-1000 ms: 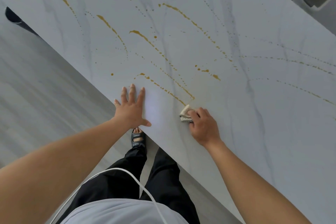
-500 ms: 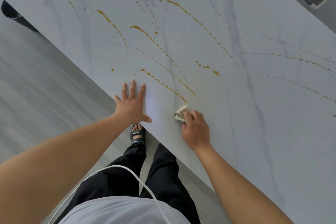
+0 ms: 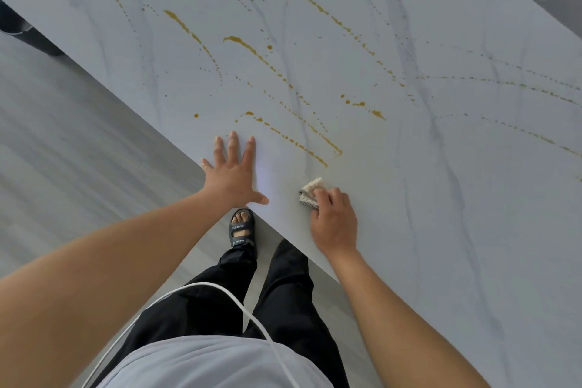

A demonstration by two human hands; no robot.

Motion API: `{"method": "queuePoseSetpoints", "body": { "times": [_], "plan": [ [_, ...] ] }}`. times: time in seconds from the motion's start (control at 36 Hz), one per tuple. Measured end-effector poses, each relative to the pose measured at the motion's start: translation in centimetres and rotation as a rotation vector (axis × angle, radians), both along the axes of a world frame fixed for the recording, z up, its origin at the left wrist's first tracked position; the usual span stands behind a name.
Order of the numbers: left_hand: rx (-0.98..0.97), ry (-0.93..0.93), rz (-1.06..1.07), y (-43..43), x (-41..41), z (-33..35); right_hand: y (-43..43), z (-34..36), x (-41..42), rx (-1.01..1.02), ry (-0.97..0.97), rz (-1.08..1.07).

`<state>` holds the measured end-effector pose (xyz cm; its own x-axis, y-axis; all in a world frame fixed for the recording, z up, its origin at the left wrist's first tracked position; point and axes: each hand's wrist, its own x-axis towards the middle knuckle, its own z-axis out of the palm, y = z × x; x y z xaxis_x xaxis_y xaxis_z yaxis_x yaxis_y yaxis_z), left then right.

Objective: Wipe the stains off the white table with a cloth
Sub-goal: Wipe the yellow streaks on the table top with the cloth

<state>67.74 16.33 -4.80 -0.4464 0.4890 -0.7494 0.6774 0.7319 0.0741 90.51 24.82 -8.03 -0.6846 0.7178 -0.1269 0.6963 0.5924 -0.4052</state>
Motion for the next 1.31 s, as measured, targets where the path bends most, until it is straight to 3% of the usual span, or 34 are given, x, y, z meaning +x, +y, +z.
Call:
{"method": "queuePoseSetpoints", "body": {
  "times": [0.42, 0.5, 0.58, 0.67, 0.75, 0.89, 1.08, 1.31],
  "plan": [
    [0.017, 0.018, -0.052, -0.5, -0.2, 0.2, -7.1, 1.0, -0.5, -0.085, -0.018, 0.158],
    [0.047, 0.016, -0.060, -0.9, -0.4, 0.2, -7.9, 1.4, -1.4, -0.249, -0.070, 0.091],
    [0.102, -0.001, -0.032, -1.5, -1.2, 0.4, -7.9, 2.4, -3.1, -0.720, -0.015, -0.173],
    [0.135, 0.049, 0.001, -2.2, -2.7, 0.7, -7.5, 3.7, -4.8, -1.182, 0.261, -0.705],
    [0.140, 0.109, 0.031, -2.6, -4.9, 0.9, -6.5, 4.4, -5.3, -1.357, 0.496, -1.001],
    [0.120, 0.125, 0.090, -2.3, -8.2, 1.5, -2.9, 5.4, -4.8, -1.261, 0.619, -1.120],
    [0.061, 0.076, 0.189, -1.7, -9.7, 1.0, 6.6, 6.0, -3.0, -0.906, 0.599, -1.161],
    [0.063, 0.080, 0.207, -1.3, -9.7, 0.7, 19.2, 6.3, -2.3, -0.458, 0.314, -0.832]
  ]
}}
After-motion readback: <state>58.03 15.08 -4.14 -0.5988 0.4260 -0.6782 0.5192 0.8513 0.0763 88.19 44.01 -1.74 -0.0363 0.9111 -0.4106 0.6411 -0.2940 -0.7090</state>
